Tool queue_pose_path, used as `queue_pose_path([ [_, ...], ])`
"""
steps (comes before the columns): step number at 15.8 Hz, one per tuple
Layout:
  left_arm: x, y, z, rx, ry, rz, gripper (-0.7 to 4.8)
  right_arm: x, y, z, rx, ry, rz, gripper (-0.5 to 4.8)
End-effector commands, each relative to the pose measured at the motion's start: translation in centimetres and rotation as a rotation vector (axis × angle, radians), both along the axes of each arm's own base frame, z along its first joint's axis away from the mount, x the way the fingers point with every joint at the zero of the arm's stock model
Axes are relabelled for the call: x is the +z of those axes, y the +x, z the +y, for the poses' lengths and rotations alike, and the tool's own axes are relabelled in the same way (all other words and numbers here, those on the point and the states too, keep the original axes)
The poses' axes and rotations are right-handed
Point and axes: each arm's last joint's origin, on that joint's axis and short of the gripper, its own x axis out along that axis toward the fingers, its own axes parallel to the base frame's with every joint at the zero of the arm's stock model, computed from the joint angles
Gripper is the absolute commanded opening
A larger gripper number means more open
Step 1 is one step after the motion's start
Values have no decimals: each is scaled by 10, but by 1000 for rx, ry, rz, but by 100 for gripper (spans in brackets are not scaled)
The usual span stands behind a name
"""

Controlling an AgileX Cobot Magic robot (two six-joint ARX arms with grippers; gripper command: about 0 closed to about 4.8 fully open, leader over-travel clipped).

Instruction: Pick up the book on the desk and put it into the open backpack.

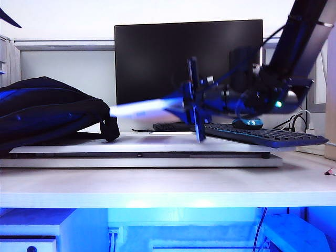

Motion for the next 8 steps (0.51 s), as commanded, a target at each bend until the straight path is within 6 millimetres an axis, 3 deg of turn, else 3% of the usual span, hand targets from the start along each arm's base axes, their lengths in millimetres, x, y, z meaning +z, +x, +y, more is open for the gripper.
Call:
queue_pose_path([
  [1,6,10,2,-8,-48,-79,479,34,2,2,35,49,-160,-8],
  [8,-7,56,12,29,-61,-17,479,61,-4,4,68,60,-211,-7],
])
